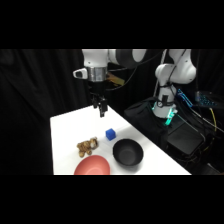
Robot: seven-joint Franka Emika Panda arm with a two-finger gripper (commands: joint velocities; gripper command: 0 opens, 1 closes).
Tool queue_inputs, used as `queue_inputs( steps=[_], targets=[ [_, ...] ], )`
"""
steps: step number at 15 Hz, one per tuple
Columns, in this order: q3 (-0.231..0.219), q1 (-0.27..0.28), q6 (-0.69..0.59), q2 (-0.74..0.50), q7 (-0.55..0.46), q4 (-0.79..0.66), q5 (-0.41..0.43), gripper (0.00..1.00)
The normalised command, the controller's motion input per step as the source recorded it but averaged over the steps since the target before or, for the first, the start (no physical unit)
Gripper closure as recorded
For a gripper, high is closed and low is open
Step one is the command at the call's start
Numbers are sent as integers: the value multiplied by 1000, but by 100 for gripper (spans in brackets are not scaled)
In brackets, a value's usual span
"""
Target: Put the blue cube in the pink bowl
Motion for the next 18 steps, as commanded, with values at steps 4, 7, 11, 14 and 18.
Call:
queue_inputs(
  steps=[4, 7, 11, 14, 18],
  targets=[
    [4, -35, 65, -66, -35, -105, 13, 0],
    [-31, -75, 194, -144, -119, -261, 24, 0],
    [-29, -82, 364, -171, -259, -359, 90, 0],
    [-12, -58, 471, -122, -328, -362, 158, 0],
    [2, -31, 398, -59, -272, -273, 173, 0]
  ],
)
